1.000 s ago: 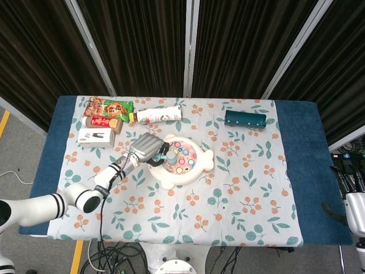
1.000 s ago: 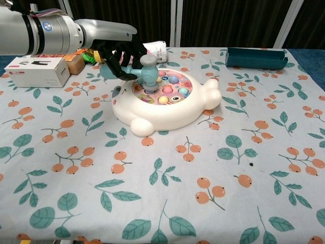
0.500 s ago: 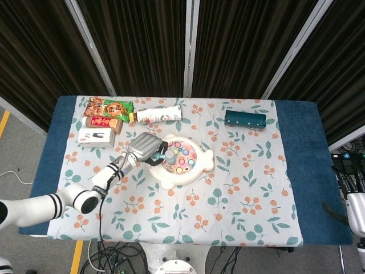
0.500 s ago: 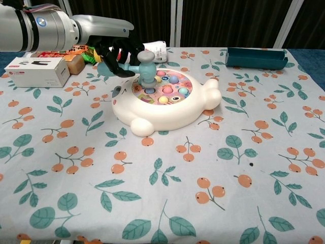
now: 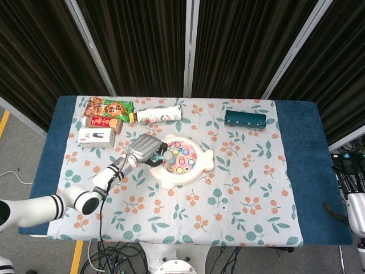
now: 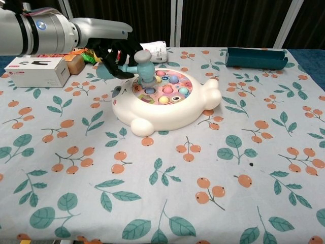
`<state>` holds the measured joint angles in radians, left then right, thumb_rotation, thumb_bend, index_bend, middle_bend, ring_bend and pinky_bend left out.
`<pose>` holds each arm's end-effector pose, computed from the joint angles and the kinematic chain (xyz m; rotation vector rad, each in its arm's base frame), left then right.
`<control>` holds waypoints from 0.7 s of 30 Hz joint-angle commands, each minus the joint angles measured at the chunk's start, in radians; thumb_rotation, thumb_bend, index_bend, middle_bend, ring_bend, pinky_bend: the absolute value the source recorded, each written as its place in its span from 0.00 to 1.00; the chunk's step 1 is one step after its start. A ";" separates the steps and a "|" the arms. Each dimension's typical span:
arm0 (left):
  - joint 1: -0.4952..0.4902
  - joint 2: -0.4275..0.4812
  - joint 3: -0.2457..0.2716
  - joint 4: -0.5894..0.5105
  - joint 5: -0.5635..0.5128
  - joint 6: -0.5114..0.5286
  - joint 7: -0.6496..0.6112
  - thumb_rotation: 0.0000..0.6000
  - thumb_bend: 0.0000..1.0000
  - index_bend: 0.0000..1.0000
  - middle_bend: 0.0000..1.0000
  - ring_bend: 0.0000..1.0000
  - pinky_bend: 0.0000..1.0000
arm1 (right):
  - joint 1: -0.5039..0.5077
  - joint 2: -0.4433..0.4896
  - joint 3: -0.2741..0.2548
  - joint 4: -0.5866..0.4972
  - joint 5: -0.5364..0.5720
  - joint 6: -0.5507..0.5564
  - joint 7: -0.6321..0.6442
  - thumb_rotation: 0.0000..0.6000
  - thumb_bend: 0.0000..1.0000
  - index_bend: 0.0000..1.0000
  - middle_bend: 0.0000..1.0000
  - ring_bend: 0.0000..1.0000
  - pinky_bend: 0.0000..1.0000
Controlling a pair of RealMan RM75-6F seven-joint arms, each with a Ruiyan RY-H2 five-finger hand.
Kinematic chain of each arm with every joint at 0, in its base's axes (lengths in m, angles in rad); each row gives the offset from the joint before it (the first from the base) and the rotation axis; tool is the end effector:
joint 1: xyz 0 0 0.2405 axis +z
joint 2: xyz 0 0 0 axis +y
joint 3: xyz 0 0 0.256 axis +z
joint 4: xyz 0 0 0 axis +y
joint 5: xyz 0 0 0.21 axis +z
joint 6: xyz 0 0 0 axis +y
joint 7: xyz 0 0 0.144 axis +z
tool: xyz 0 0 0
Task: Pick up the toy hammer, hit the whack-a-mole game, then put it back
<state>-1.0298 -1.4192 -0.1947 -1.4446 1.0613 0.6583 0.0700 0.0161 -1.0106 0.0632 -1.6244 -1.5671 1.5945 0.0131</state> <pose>-0.0787 0.3961 0.0001 -2.0961 -1.0445 -0.9415 -0.3100 -0.1617 0.2042 1.3656 -0.7619 0.9062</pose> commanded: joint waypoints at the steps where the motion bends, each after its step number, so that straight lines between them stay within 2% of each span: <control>1: 0.041 0.043 -0.005 -0.041 0.018 0.041 -0.038 1.00 0.58 0.67 0.67 0.55 0.62 | 0.000 0.000 0.000 0.001 -0.001 0.000 0.002 1.00 0.08 0.10 0.20 0.01 0.04; 5: 0.106 0.083 0.016 -0.065 0.042 0.086 -0.093 1.00 0.58 0.67 0.67 0.55 0.62 | 0.004 0.000 0.000 0.005 -0.001 -0.007 0.008 1.00 0.08 0.10 0.20 0.02 0.04; 10: 0.191 0.089 0.074 -0.046 0.094 0.138 -0.145 1.00 0.58 0.67 0.66 0.55 0.62 | 0.012 -0.004 -0.001 0.004 -0.005 -0.020 0.008 1.00 0.08 0.10 0.20 0.02 0.04; 15: 0.256 0.034 0.120 0.033 0.139 0.184 -0.183 1.00 0.58 0.67 0.65 0.54 0.56 | 0.014 -0.005 -0.001 -0.002 -0.003 -0.024 0.001 1.00 0.08 0.10 0.20 0.02 0.04; 21: 0.296 -0.057 0.144 0.165 0.170 0.190 -0.235 1.00 0.58 0.63 0.62 0.49 0.47 | 0.013 -0.006 -0.005 -0.013 -0.004 -0.028 -0.010 1.00 0.08 0.10 0.20 0.02 0.04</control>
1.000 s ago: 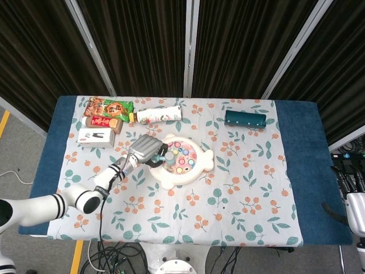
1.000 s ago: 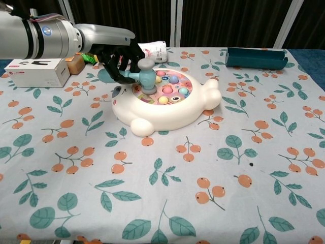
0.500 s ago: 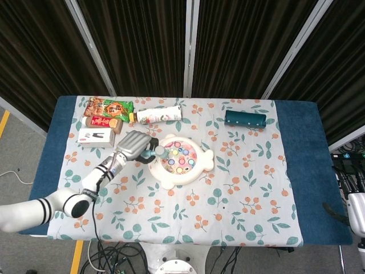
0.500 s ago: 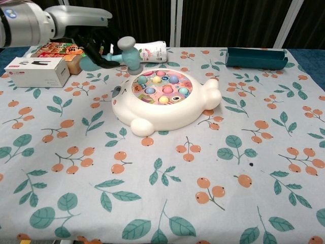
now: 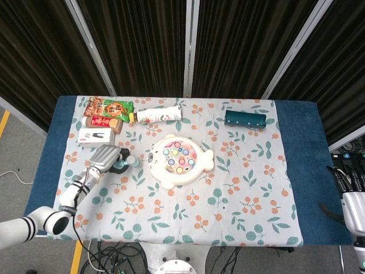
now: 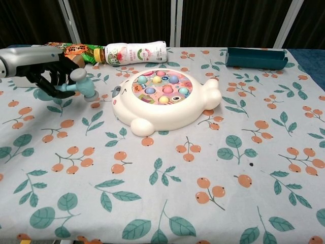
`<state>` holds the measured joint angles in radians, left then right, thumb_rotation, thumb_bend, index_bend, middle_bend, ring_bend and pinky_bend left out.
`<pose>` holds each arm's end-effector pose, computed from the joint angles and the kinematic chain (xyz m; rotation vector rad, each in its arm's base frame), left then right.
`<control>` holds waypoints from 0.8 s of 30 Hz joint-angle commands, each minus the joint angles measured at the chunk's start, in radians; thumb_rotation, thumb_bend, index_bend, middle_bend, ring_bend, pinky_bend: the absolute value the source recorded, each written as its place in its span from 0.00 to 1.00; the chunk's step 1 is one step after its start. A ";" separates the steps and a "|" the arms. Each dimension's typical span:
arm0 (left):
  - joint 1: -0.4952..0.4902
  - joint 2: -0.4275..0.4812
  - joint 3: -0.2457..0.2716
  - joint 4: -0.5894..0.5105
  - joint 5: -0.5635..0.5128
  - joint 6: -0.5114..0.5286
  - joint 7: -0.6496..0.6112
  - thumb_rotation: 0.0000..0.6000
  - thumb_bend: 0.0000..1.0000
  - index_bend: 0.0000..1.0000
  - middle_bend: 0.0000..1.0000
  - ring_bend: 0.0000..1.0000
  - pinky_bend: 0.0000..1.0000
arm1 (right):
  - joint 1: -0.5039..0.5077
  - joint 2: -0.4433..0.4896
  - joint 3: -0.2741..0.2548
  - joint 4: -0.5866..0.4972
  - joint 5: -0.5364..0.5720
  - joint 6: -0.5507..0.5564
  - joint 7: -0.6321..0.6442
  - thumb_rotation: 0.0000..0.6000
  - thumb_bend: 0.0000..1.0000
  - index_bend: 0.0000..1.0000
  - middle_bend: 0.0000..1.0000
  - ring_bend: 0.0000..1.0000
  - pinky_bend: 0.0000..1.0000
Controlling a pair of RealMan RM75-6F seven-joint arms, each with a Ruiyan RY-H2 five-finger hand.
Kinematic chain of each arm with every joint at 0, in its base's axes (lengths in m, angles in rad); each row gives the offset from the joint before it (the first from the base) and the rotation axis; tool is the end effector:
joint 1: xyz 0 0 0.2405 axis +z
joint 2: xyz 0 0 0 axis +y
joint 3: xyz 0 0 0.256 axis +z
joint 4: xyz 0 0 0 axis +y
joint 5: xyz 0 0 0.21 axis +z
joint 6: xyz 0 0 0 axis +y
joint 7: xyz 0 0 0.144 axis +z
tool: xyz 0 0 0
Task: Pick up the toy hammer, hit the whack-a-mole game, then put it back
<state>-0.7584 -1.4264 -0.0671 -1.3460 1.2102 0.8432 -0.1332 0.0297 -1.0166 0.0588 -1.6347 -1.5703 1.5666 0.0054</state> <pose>-0.2065 0.3607 0.0132 -1.8463 -1.2053 -0.9037 -0.3075 -0.1653 0.1970 1.3895 -0.7836 0.9043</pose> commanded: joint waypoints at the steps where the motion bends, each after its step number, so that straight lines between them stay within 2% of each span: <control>1: 0.028 -0.059 0.017 0.082 0.025 0.005 -0.040 1.00 0.57 0.62 0.61 0.47 0.44 | -0.001 0.000 0.000 -0.004 0.000 0.001 -0.004 1.00 0.08 0.10 0.20 0.02 0.04; 10: 0.055 -0.087 0.029 0.137 0.090 0.024 -0.075 1.00 0.55 0.48 0.46 0.34 0.39 | -0.003 0.000 -0.002 -0.014 0.001 0.002 -0.015 1.00 0.08 0.10 0.20 0.02 0.04; 17: 0.065 -0.084 0.029 0.132 0.113 0.028 -0.076 1.00 0.52 0.40 0.40 0.30 0.36 | -0.003 -0.001 -0.001 -0.013 0.000 0.002 -0.012 1.00 0.09 0.10 0.20 0.01 0.04; 24: 0.076 -0.079 0.029 0.122 0.128 0.037 -0.058 1.00 0.47 0.35 0.38 0.29 0.36 | -0.003 -0.001 -0.002 -0.011 -0.001 0.003 -0.008 1.00 0.10 0.10 0.20 0.01 0.04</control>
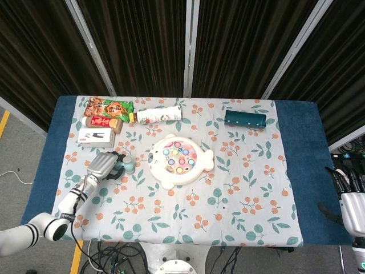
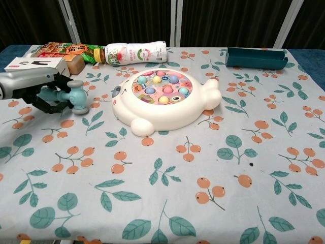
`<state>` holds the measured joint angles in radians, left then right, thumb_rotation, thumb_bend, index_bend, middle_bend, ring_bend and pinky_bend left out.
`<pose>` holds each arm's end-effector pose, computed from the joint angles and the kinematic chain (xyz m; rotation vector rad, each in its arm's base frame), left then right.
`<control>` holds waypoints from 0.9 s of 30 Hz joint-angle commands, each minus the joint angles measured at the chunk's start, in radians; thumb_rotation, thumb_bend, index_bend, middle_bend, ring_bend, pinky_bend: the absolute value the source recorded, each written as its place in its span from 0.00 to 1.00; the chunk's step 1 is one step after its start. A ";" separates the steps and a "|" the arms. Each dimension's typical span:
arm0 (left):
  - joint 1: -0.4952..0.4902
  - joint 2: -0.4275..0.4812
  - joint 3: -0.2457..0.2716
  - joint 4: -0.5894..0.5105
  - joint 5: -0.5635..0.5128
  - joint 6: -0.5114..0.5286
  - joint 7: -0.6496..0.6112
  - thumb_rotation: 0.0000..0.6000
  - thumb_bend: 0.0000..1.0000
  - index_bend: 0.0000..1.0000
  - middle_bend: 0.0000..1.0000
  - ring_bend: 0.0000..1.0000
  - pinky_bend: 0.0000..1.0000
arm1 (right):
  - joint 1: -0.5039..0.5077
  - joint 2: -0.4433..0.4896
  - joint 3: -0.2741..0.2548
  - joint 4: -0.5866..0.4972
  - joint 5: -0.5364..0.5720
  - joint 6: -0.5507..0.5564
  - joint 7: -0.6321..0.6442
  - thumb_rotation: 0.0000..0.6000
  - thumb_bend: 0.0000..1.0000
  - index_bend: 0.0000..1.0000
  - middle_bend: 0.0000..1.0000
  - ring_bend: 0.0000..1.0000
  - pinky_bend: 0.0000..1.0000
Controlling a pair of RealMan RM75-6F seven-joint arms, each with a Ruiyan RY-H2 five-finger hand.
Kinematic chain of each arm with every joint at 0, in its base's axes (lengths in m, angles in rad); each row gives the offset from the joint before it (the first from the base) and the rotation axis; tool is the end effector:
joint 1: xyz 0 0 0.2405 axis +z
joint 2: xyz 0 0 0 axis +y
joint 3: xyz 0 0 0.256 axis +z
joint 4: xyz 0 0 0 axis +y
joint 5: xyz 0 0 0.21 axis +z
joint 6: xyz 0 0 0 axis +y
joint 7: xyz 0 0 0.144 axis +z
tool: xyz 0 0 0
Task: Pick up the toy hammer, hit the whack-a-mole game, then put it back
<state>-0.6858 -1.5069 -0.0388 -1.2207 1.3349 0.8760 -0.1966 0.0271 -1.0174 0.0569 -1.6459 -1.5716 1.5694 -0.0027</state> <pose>-0.2351 0.3450 -0.0050 -1.8653 -1.1835 -0.8875 -0.3056 -0.1640 0.1956 1.3876 -0.7871 0.9065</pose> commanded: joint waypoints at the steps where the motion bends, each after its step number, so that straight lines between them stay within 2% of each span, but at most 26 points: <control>1: 0.005 0.003 0.001 -0.006 0.006 0.007 0.009 1.00 0.46 0.34 0.37 0.29 0.36 | 0.000 0.000 0.000 0.000 0.000 0.000 0.000 1.00 0.10 0.10 0.20 0.02 0.04; 10: 0.028 0.013 -0.005 -0.028 0.005 0.028 0.029 1.00 0.29 0.32 0.35 0.27 0.35 | 0.001 0.000 0.000 0.000 0.000 -0.002 0.002 1.00 0.11 0.10 0.21 0.02 0.03; 19: 0.044 0.021 -0.012 -0.039 0.005 0.039 0.035 1.00 0.29 0.31 0.34 0.25 0.34 | 0.001 0.002 -0.001 0.000 -0.001 -0.003 0.003 1.00 0.12 0.10 0.22 0.02 0.03; 24: 0.051 0.036 -0.015 -0.058 0.020 0.054 0.028 1.00 0.28 0.23 0.24 0.16 0.31 | 0.000 0.002 -0.001 0.000 -0.002 0.000 0.004 1.00 0.12 0.10 0.22 0.02 0.03; 27: 0.056 0.044 -0.017 -0.069 0.036 0.074 0.021 1.00 0.29 0.15 0.15 0.08 0.23 | 0.000 0.002 -0.001 0.000 -0.003 0.002 0.005 1.00 0.12 0.10 0.22 0.01 0.03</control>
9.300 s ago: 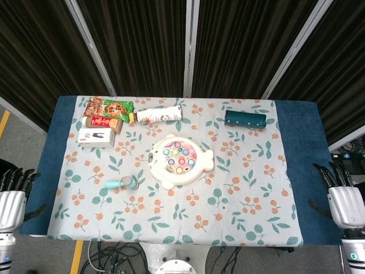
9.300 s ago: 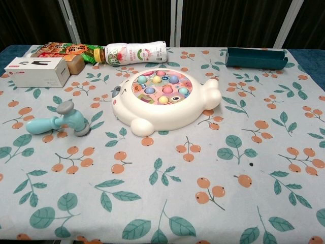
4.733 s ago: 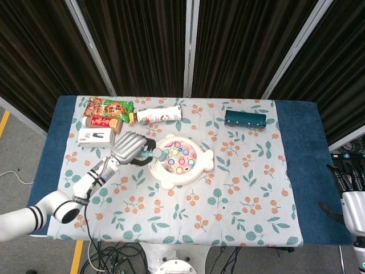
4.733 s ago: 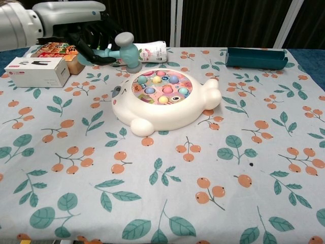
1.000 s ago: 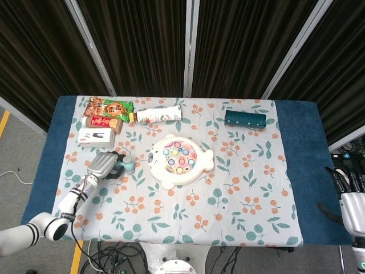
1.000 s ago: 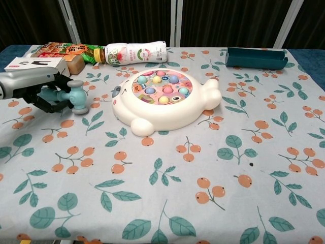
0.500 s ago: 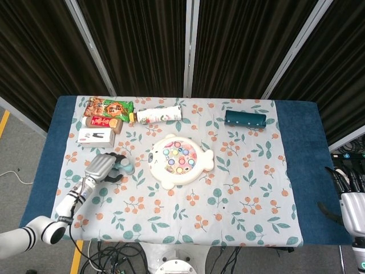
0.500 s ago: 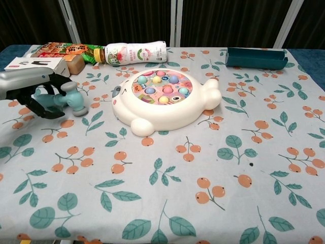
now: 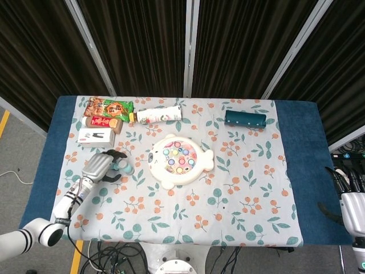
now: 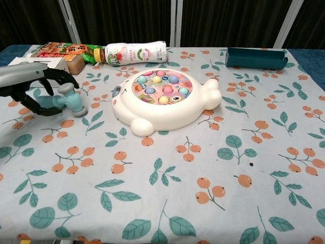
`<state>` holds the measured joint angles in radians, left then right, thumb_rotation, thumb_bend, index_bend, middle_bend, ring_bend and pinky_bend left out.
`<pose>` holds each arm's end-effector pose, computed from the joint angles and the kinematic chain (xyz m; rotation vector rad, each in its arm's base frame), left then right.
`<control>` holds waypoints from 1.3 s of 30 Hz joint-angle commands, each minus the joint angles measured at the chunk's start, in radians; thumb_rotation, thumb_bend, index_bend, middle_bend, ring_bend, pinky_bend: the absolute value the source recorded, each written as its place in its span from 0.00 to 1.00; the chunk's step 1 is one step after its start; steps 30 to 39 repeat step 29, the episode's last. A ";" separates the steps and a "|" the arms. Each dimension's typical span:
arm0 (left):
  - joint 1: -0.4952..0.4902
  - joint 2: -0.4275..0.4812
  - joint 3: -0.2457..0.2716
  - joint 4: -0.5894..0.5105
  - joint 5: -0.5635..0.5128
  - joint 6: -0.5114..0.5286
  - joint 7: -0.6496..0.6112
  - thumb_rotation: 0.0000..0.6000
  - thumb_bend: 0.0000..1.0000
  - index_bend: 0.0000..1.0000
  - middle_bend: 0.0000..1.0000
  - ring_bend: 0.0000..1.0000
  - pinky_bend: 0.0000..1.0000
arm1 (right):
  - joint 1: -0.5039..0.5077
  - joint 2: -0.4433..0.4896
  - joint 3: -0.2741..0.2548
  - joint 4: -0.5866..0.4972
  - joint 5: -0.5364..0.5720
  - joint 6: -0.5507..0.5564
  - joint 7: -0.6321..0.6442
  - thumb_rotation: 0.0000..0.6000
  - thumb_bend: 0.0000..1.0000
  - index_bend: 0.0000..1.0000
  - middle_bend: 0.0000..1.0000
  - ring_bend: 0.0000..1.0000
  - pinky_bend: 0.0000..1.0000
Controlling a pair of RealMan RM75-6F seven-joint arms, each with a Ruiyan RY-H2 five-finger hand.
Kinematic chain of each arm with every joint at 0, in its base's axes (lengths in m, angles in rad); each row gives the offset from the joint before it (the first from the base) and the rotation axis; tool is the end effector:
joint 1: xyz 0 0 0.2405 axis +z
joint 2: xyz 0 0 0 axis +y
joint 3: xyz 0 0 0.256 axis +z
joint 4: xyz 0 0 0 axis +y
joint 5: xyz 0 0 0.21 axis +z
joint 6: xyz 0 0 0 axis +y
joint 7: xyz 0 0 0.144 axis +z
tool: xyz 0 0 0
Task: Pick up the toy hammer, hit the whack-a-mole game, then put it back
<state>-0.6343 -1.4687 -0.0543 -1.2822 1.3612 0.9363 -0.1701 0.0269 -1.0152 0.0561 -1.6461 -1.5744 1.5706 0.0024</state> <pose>-0.2372 0.3337 0.0092 -1.8319 -1.1555 -0.9337 -0.3053 -0.1638 0.1962 1.3889 -0.7883 0.9104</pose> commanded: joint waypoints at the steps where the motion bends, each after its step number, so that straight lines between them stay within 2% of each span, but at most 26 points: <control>1: 0.007 0.009 -0.003 -0.011 0.014 0.022 -0.008 1.00 0.29 0.14 0.13 0.06 0.20 | 0.000 0.000 0.000 0.001 -0.001 0.000 0.001 1.00 0.12 0.10 0.22 0.02 0.03; 5: 0.036 0.048 -0.015 -0.046 0.031 0.092 -0.027 1.00 0.28 0.12 0.11 0.04 0.14 | -0.002 0.003 0.001 0.003 0.000 0.003 0.005 1.00 0.12 0.10 0.22 0.02 0.03; 9: 0.118 0.125 -0.046 -0.102 0.004 0.233 -0.029 1.00 0.26 0.12 0.11 0.04 0.13 | 0.001 0.011 0.005 0.012 0.005 0.000 0.044 1.00 0.12 0.10 0.22 0.02 0.03; 14: 0.243 0.186 -0.067 -0.123 -0.070 0.411 0.080 1.00 0.25 0.16 0.14 0.04 0.13 | 0.022 0.025 0.001 0.042 0.008 -0.046 0.146 1.00 0.12 0.10 0.21 0.02 0.03; 18: 0.347 0.219 -0.043 -0.158 -0.092 0.524 0.147 1.00 0.25 0.19 0.14 0.04 0.12 | 0.043 0.024 -0.006 0.068 -0.015 -0.072 0.211 1.00 0.13 0.10 0.17 0.01 0.03; 22: 0.429 0.245 0.003 -0.208 -0.063 0.595 0.151 1.00 0.25 0.20 0.15 0.04 0.12 | 0.048 0.013 -0.013 0.081 -0.046 -0.059 0.224 1.00 0.14 0.10 0.16 0.00 0.03; 29: 0.514 0.290 0.079 -0.307 0.016 0.641 0.155 1.00 0.25 0.20 0.15 0.04 0.10 | 0.035 -0.003 -0.025 0.069 -0.063 -0.031 0.177 1.00 0.14 0.10 0.16 0.00 0.03; 39: 0.514 0.290 0.079 -0.307 0.016 0.641 0.155 1.00 0.25 0.20 0.15 0.04 0.10 | 0.035 -0.003 -0.025 0.069 -0.063 -0.031 0.177 1.00 0.14 0.10 0.16 0.00 0.03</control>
